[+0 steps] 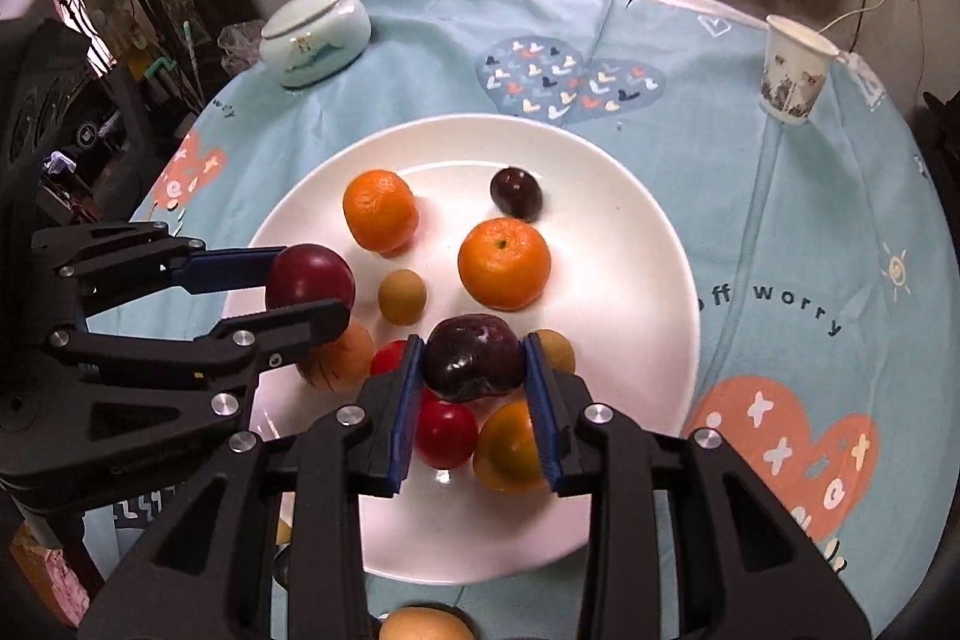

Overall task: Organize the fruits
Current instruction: 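Carry both fruits over the white plate and open both tools to release them, then withdraw both open tools from the plate back toward the fruit cluster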

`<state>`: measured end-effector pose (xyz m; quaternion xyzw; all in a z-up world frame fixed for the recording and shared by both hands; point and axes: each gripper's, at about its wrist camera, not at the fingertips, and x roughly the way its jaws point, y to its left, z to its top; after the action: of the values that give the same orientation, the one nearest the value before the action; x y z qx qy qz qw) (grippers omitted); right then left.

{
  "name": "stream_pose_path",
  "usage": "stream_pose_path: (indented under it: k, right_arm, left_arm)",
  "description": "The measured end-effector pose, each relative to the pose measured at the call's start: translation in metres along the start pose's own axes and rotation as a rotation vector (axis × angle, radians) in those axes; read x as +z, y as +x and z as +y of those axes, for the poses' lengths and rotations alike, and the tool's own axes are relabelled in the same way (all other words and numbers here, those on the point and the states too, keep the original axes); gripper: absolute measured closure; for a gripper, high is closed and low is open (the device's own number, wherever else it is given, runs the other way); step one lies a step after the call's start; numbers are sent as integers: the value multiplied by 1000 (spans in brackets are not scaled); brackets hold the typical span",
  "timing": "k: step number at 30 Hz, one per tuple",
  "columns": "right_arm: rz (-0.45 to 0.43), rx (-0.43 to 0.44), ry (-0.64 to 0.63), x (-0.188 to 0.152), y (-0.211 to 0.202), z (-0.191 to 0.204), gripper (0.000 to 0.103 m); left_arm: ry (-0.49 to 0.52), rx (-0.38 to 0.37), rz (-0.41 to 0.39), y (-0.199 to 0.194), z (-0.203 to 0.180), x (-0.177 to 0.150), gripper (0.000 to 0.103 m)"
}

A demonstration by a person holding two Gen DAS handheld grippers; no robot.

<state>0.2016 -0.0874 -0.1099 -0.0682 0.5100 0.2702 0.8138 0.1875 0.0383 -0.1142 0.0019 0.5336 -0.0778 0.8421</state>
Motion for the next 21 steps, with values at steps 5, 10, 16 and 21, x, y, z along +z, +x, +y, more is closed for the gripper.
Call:
stream_pose_path:
  k: [5,10,16,21]
  right_arm:
    - [16,-26,-39,1,8,0,68]
    - [-7,-29,-51,2,0,2,68]
    - [-53,-15,-6,-9,-30,-4,68]
    - [-77,2,10,-30,-55,-3,68]
  left_arm:
    - [-2,16,-24,-4,2,4,52]
    - [-12,43,-61,-17,6,6,49]
    - [-89,56,-194,-57,11,-16,39]
    - [-147,46,-340,-87,1,-50,32]
